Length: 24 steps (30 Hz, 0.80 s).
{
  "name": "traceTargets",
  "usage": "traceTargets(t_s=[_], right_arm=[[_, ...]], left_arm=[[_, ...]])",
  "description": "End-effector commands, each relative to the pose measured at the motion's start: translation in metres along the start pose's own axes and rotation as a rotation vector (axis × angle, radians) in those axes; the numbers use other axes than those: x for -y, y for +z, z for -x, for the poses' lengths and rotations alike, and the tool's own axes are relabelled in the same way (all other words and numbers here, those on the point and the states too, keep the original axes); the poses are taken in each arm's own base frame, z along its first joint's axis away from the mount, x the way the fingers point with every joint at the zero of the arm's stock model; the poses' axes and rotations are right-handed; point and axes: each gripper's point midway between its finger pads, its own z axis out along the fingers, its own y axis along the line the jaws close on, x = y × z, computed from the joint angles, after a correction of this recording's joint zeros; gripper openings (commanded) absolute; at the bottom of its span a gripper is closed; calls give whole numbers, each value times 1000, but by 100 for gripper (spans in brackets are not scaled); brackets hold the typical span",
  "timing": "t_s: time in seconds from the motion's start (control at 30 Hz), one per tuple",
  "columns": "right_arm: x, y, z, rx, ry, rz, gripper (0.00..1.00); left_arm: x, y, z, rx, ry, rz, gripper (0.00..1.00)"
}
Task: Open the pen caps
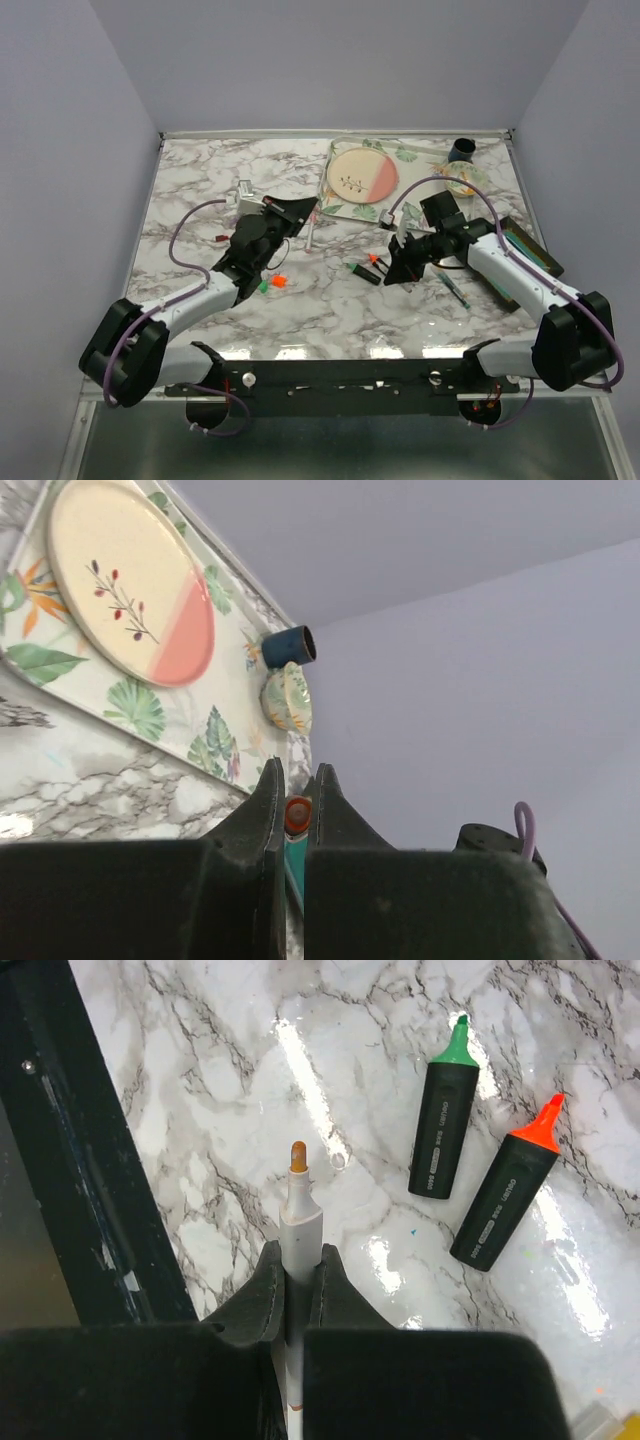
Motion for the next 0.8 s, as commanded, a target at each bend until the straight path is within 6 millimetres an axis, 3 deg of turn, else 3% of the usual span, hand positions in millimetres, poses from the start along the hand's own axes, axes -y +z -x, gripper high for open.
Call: traceTargets(t_s=[0.0, 0.17, 0.3, 0.4, 0.57, 0.77], right_arm=[[13, 0, -15, -57, 26, -90, 1], [41, 0, -28, -114, 63, -235, 5], [56, 4, -41, -174, 94, -283, 10], [66, 8, -51, -221, 130, -320, 10], [69, 16, -62, -260, 168, -302, 15], [67, 26, -67, -289, 183, -248, 21]], left_arm=[[-27, -15, 13, 12, 104, 137, 0], [-71, -47, 1, -83, 225, 290, 0], [-111, -82, 6, -95, 337, 418, 0], [-128, -104, 6, -111, 377, 465, 0], [-158, -136, -5, -156, 359, 526, 0], [-182, -160, -15, -186, 323, 574, 0]])
